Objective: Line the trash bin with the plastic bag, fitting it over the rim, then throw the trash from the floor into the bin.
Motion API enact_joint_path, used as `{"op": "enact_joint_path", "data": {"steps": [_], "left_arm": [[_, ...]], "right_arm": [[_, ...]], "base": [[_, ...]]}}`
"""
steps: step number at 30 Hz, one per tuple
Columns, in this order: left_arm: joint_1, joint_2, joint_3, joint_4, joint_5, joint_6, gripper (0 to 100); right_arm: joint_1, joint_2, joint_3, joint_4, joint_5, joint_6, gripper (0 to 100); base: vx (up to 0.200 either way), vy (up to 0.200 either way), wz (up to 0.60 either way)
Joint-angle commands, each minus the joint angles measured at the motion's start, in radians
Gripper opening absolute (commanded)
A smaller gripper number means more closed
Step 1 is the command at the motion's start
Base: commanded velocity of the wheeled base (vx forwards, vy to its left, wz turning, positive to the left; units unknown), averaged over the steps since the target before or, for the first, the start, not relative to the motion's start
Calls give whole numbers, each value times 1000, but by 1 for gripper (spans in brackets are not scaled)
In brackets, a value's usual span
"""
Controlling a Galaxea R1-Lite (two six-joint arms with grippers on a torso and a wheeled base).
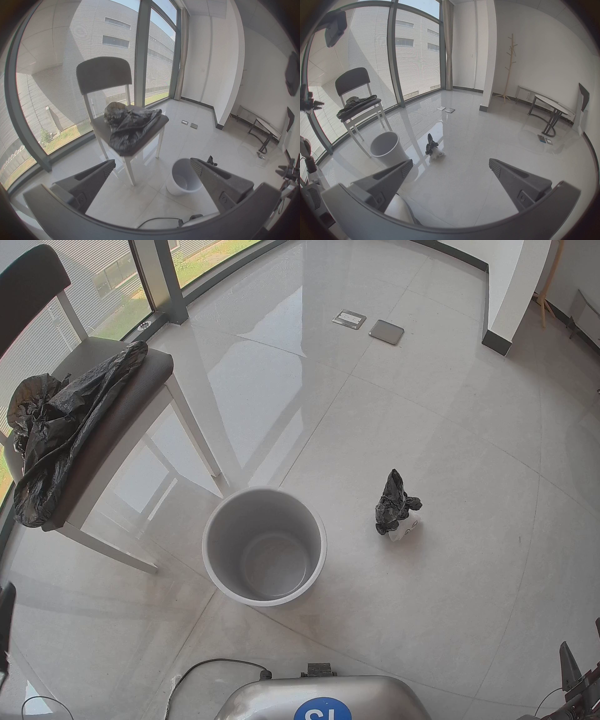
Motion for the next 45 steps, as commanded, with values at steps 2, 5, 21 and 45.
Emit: {"op": "enact_joint_path", "data": {"steps": [2,5,21,45], "left_arm": [[49,555,-409,64,47,126,100],[158,671,-497,61,32,184,100],[546,634,-581,296,-236,228,100],[690,649,-433,155,-338,353,100]], "right_arm": [[0,-16,18,-2,6,-8,100],[0,-16,18,-2,7,-14,100],[0,-16,18,-1,7,-14,100],[0,-16,16,1,7,-14,100]], "base": [[0,0,0],[0,0,0],[0,0,0],[0,0,0]]}}
